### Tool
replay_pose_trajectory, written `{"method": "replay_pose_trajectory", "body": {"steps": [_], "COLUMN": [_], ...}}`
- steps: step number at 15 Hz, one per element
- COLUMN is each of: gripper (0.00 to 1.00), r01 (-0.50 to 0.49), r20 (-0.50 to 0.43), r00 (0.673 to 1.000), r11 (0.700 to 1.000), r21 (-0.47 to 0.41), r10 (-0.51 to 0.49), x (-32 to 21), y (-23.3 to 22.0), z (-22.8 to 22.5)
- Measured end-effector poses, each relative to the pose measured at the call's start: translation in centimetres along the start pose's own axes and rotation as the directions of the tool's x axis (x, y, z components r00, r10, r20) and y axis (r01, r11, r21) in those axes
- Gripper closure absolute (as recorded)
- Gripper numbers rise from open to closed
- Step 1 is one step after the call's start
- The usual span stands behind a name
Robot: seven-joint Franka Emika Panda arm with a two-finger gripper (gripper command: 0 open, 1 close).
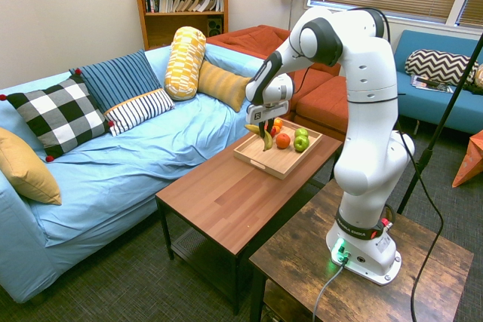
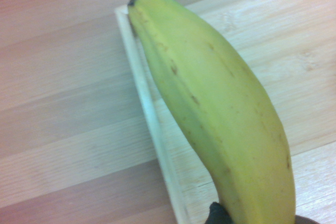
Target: Put banana in the tray
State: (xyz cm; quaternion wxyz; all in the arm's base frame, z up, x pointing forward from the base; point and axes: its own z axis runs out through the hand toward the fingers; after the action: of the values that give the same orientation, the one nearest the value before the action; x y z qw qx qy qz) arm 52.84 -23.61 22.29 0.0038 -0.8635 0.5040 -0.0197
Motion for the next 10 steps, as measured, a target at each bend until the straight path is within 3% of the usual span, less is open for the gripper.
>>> {"method": "replay_pose_trajectory", "body": {"steps": [5,10], "gripper": [1.0,1.0], "r01": [-0.063,-0.076], "r20": [0.006,0.026], "r00": [0.998,0.997], "r11": [0.997,0.995], "r21": [-0.04,-0.067], "r10": [0.064,0.078], "x": [4.6,5.8], "y": [2.2,3.1], "z": [5.2,8.9]}}
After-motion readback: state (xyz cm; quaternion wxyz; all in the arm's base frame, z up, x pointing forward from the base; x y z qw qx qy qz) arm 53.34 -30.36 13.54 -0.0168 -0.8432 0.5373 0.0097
